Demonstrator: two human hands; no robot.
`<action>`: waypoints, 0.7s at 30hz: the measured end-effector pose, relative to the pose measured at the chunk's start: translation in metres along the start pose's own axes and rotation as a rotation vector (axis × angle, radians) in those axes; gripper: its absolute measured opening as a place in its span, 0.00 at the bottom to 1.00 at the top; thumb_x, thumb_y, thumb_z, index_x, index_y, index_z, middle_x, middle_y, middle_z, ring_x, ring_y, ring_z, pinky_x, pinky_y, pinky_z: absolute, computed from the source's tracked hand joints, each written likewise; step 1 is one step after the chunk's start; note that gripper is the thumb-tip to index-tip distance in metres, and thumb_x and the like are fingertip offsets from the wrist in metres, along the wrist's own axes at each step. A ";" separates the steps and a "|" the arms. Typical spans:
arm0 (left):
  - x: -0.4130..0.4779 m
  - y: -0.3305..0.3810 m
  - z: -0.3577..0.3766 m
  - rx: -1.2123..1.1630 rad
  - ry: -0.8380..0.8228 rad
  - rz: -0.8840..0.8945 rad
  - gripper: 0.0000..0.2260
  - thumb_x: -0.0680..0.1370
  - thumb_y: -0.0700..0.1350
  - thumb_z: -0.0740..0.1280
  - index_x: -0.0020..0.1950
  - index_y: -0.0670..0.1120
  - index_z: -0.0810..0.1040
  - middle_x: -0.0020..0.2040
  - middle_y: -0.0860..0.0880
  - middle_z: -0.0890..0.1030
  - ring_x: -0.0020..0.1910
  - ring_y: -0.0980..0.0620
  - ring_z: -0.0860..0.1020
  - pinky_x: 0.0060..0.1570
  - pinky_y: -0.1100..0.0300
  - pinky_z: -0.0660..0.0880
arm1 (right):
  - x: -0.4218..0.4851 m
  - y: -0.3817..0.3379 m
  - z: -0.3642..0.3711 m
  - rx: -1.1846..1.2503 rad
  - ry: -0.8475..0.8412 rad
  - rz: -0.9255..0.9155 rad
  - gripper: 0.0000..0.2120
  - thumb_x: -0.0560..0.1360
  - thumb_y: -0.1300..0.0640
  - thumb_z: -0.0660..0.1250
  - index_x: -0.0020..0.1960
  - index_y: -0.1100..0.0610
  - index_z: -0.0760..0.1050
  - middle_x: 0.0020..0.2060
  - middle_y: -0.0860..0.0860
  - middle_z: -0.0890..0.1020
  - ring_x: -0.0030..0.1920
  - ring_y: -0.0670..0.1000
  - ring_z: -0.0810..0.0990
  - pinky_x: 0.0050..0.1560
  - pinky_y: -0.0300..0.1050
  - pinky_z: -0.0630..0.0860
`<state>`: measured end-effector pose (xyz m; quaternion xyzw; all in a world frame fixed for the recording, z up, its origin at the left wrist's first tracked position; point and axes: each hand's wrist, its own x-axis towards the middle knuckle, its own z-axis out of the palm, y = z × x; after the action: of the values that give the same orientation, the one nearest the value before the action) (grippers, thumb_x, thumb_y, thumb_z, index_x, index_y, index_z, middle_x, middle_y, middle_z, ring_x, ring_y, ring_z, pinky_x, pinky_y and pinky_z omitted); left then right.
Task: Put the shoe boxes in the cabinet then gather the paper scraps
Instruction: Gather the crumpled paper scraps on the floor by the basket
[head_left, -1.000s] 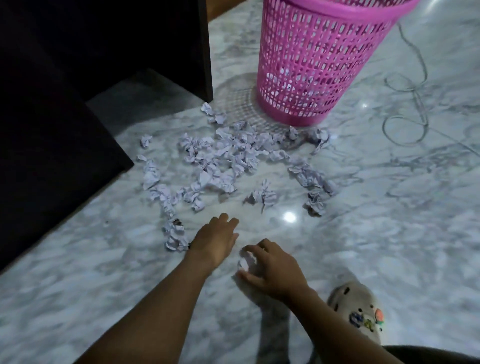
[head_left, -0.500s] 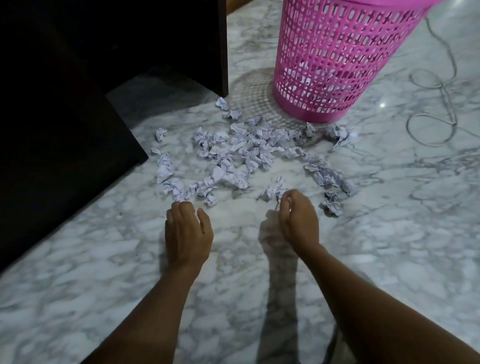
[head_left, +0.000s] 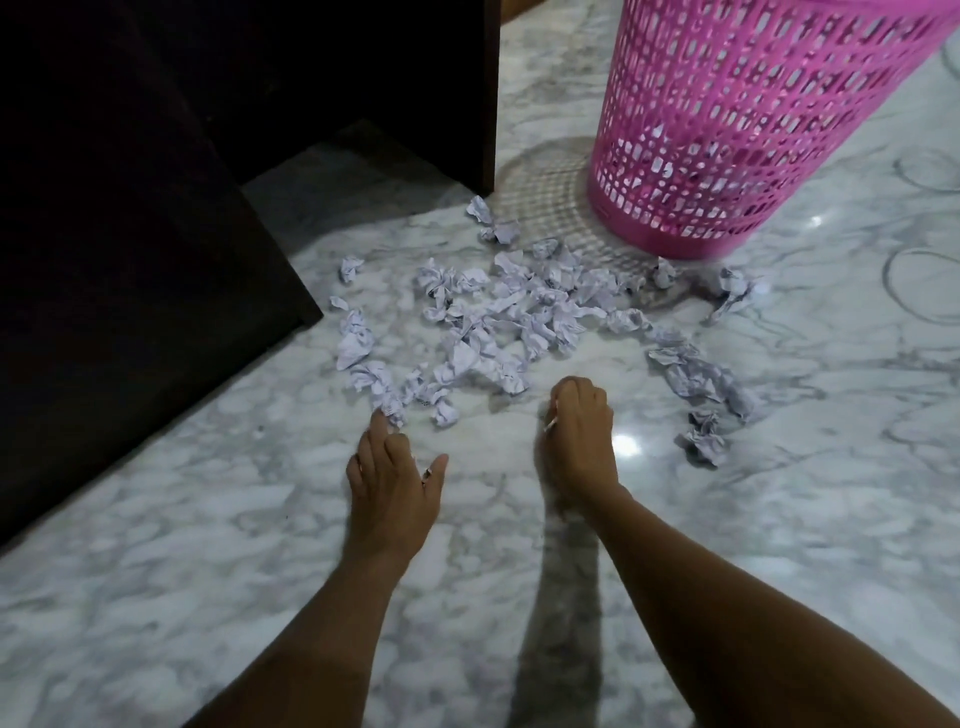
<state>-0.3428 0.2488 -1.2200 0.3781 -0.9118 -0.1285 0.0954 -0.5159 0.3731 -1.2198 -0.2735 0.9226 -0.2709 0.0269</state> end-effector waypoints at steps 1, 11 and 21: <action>0.002 0.001 0.001 0.010 0.001 0.013 0.19 0.72 0.49 0.74 0.50 0.36 0.72 0.65 0.32 0.73 0.59 0.33 0.74 0.51 0.43 0.73 | 0.000 -0.002 -0.001 0.019 -0.006 0.006 0.11 0.72 0.69 0.62 0.44 0.54 0.67 0.42 0.53 0.72 0.43 0.55 0.69 0.44 0.52 0.69; 0.028 0.010 -0.014 -0.299 0.323 -0.033 0.08 0.78 0.42 0.66 0.50 0.44 0.67 0.44 0.40 0.74 0.43 0.41 0.73 0.42 0.50 0.74 | 0.058 -0.069 -0.009 0.193 0.008 -0.269 0.14 0.77 0.59 0.58 0.58 0.57 0.77 0.52 0.55 0.78 0.50 0.56 0.75 0.50 0.53 0.74; 0.080 -0.005 -0.026 -0.416 0.311 -0.230 0.16 0.82 0.43 0.58 0.68 0.38 0.70 0.69 0.36 0.67 0.66 0.37 0.70 0.64 0.45 0.71 | 0.054 -0.087 0.031 -0.147 -0.391 -0.365 0.33 0.74 0.29 0.48 0.73 0.42 0.67 0.78 0.52 0.61 0.79 0.62 0.48 0.72 0.75 0.48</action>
<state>-0.3881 0.1837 -1.1903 0.4664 -0.7916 -0.2633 0.2942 -0.5133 0.2685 -1.1962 -0.4833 0.8526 -0.1458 0.1352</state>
